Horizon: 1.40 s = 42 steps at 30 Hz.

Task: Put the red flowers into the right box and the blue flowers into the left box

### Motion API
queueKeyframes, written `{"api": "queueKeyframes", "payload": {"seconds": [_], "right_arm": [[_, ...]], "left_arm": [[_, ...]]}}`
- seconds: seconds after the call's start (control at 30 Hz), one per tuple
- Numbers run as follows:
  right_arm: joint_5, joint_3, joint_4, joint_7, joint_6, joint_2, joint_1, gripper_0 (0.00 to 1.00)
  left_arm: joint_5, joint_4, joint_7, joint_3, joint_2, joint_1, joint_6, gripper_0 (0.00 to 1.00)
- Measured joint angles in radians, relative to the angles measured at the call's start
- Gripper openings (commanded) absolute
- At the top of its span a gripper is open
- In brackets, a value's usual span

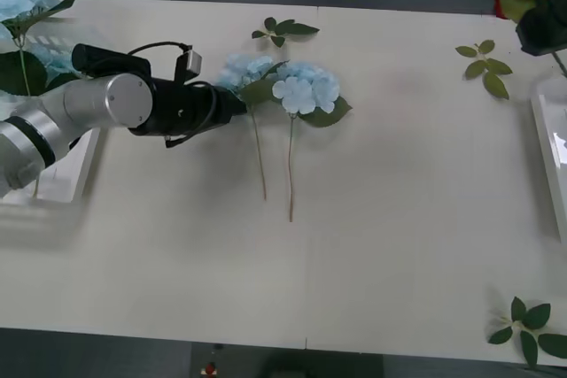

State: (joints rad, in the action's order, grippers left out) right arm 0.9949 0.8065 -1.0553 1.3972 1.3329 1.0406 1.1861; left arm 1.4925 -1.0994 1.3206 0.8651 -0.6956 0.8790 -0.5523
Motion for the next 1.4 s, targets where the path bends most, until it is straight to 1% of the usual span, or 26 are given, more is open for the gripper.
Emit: {"api": "queueKeyframes", "payload": {"seconds": [0.1,0.2,0.37,0.47,0.57,0.73,0.87,0.97,1.1,1.2,1.33,1.37,1.4], "right_arm": [[0.034,-0.019,0.069,0.098,0.0,0.062,0.0,0.0],[0.038,-0.039,0.182,0.233,-0.012,0.096,0.0,0.0],[0.123,-0.067,0.408,0.34,-0.096,0.122,0.0,0.0],[0.175,-0.068,0.533,0.507,-0.166,0.125,-0.004,0.0],[0.222,-0.068,0.602,0.642,-0.206,0.125,-0.034,0.0],[0.313,-0.068,0.619,0.657,-0.248,0.125,-0.124,0.0],[0.387,-0.068,0.619,0.76,-0.283,0.125,-0.2,0.0],[0.421,-0.068,0.612,0.777,-0.339,0.125,-0.258,0.0],[0.43,-0.069,0.573,0.777,-0.37,0.125,-0.335,0.0],[0.431,-0.069,0.556,0.777,-0.405,0.125,-0.372,0.0],[0.431,-0.069,0.557,0.777,-0.45,0.125,-0.387,0.0],[0.431,-0.069,0.561,0.777,-0.457,0.124,-0.387,0.0],[0.431,-0.069,0.565,0.777,-0.462,0.124,-0.387,0.01]], "left_arm": [[-0.009,0.039,0.0,-0.024,0.036,0.001,0.0,0.78],[-0.017,0.106,0.0,-0.041,0.075,0.011,0.0,0.78],[-0.041,0.201,0.0,-0.04,0.122,0.05,0.016,0.78],[-0.067,0.248,0.0,-0.04,0.149,0.071,0.039,0.78],[-0.101,0.295,0.0,-0.04,0.178,0.088,0.048,0.77],[-0.131,0.328,0.0,-0.04,0.203,0.102,0.049,0.78],[-0.194,0.329,0.0,-0.029,0.207,0.102,0.057,0.78],[-0.194,0.348,-0.003,0.03,0.209,0.116,0.126,0.78],[-0.184,0.416,-0.018,0.141,0.23,0.168,0.205,0.78],[-0.182,0.446,-0.019,0.156,0.246,0.189,0.213,0.78],[-0.183,0.451,-0.021,0.126,0.252,0.183,0.213,0.77],[-0.183,0.451,-0.021,0.122,0.253,0.18,0.213,0.74],[-0.184,0.45,-0.021,0.121,0.253,0.179,0.216,0.55]]}}
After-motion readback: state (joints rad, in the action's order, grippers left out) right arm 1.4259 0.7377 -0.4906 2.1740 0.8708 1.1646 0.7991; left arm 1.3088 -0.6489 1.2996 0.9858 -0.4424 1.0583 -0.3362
